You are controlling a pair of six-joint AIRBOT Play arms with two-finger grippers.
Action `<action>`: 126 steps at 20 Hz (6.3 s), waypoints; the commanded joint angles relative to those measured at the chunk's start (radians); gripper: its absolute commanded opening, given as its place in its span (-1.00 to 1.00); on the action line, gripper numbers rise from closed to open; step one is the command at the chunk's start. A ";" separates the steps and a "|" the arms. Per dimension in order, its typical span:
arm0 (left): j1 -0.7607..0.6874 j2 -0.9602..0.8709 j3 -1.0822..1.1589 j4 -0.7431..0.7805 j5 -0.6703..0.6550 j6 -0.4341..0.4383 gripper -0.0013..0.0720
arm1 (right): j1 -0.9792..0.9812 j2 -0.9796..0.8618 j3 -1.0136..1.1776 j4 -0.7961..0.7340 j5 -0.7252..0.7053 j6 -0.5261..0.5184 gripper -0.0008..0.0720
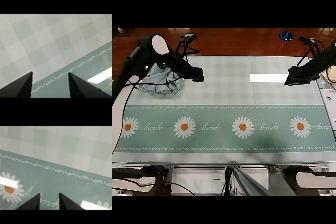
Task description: Fold the shirts.
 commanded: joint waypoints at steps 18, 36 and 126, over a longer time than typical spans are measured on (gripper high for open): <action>0.000 0.000 0.000 -0.034 0.023 0.000 0.46 | 0.000 0.000 0.000 0.000 -0.008 0.000 -0.15; 0.136 0.000 0.107 0.441 0.116 -0.121 1.00 | 0.000 0.000 0.000 -0.008 -0.120 -0.047 -0.15; 0.039 -0.079 -0.625 -0.678 0.141 0.183 0.39 | 0.000 0.001 -0.001 -0.135 -0.056 -0.053 -0.14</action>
